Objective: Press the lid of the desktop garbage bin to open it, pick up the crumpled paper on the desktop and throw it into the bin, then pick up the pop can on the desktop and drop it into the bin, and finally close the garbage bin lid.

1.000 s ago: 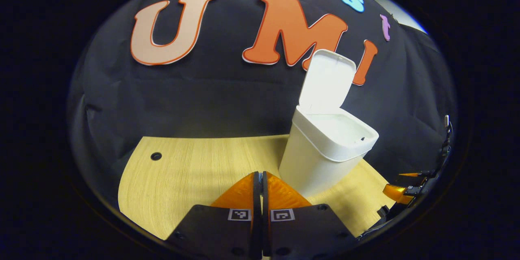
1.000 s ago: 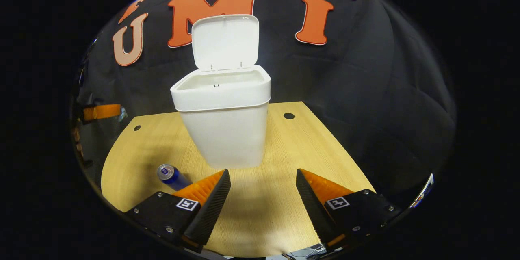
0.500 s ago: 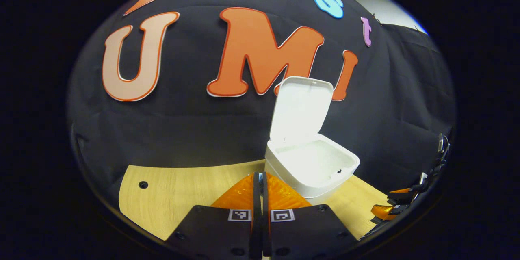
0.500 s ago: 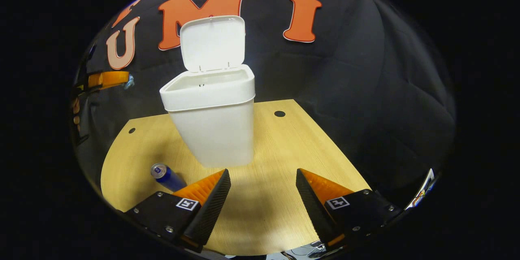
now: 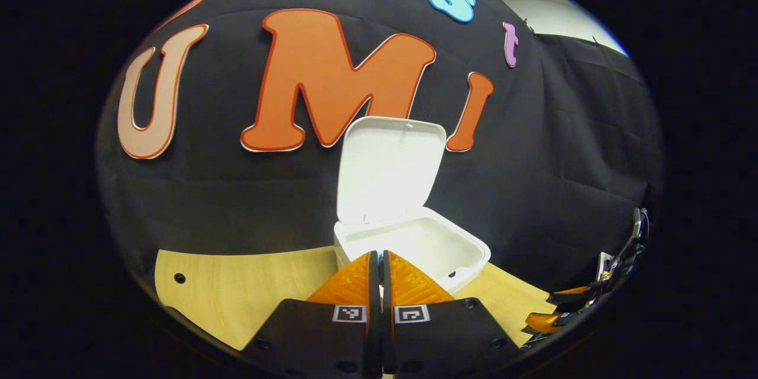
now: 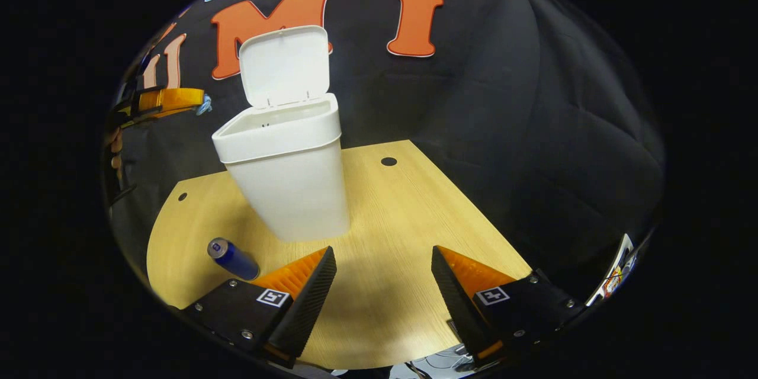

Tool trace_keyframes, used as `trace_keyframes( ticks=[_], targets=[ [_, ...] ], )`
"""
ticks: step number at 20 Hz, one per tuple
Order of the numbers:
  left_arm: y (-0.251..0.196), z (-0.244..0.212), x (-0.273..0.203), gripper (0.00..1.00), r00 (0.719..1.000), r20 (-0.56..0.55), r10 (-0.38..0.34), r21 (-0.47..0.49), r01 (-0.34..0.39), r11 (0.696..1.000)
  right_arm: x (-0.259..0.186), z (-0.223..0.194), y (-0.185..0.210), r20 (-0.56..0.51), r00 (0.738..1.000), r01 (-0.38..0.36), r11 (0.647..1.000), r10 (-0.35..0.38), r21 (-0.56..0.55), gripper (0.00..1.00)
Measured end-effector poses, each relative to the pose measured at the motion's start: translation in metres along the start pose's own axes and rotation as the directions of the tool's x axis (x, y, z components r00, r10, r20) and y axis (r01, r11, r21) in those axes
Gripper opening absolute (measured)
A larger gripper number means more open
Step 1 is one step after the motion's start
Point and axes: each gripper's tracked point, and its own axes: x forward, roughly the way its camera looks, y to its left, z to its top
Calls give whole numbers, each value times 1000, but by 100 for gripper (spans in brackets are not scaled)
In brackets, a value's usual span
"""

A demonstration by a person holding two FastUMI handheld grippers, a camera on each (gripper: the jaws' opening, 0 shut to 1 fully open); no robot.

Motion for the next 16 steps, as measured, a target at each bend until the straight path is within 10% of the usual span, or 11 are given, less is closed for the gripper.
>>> trace_keyframes(
  ticks=[13, 16],
  targets=[
    [-29, -17, 41, 3, 998, -36, -50, 32, 52, 998, -4, -9, -23, -19, 999, 37, 998, -37, 44, 98],
    [-27, -17, 43, 16, 999, -17, -33, 74, 34, 997, -5, -9, -26, -17, 999, 40, 998, -40, 43, 98]
  ],
)
